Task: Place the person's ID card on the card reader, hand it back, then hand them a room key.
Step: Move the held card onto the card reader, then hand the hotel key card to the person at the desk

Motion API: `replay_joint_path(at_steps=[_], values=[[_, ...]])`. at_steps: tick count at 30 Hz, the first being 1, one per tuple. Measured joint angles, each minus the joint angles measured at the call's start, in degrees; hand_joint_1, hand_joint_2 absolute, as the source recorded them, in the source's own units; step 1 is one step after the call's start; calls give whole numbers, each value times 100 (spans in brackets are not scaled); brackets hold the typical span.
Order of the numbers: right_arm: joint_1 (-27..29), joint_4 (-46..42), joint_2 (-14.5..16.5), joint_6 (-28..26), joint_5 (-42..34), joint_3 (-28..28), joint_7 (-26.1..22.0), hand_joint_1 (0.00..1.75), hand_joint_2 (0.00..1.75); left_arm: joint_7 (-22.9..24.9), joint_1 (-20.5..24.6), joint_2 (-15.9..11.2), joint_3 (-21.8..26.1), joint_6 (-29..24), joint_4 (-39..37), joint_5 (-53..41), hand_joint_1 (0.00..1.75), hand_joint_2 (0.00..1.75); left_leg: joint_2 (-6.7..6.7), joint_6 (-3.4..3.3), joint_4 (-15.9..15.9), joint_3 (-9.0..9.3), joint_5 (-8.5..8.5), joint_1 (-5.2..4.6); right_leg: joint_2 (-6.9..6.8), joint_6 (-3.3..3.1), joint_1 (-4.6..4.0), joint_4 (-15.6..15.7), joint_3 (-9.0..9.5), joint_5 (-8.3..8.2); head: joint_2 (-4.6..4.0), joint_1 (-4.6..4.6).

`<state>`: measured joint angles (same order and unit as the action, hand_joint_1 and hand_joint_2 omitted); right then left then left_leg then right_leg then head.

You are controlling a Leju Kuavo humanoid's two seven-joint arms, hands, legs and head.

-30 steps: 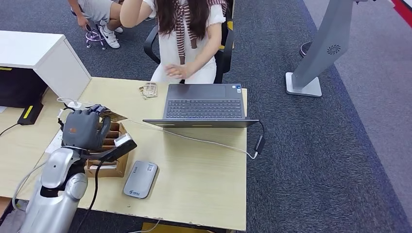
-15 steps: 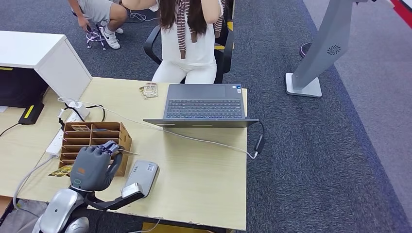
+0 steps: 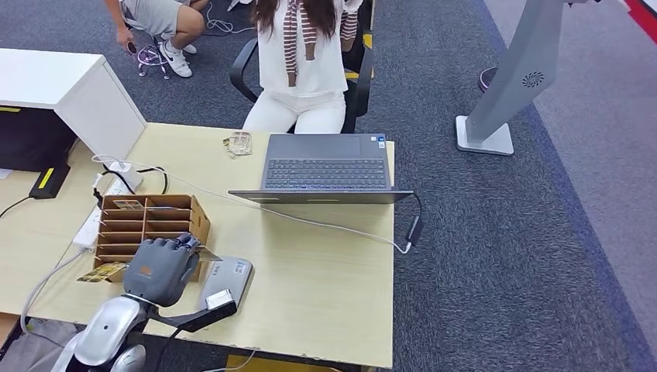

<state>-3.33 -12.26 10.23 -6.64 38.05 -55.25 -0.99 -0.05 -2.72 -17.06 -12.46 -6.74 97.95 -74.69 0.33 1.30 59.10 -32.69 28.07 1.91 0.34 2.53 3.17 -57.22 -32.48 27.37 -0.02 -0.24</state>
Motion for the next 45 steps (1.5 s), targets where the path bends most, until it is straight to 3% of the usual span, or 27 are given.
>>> replay_joint_path(at_steps=[6,28,45], values=[[-5,0,10,36,69,-45,-30,0,0,262,164,-148,-334,311,-291,-293,175,175,0,0,0,0,0,0,0,0,0,0,0,0,0,0],[-25,4,72,158,124,-70,-99,0,0,224,366,-598,-858,740,-721,-104,175,175,0,2,0,5,-2,0,0,0,0,-1,8,0,0,-2],[-29,4,117,249,171,-70,-270,0,0,134,686,-654,-1028,814,-734,15,175,175,-1,2,0,4,-3,0,-1,0,0,-1,5,0,0,-1]])
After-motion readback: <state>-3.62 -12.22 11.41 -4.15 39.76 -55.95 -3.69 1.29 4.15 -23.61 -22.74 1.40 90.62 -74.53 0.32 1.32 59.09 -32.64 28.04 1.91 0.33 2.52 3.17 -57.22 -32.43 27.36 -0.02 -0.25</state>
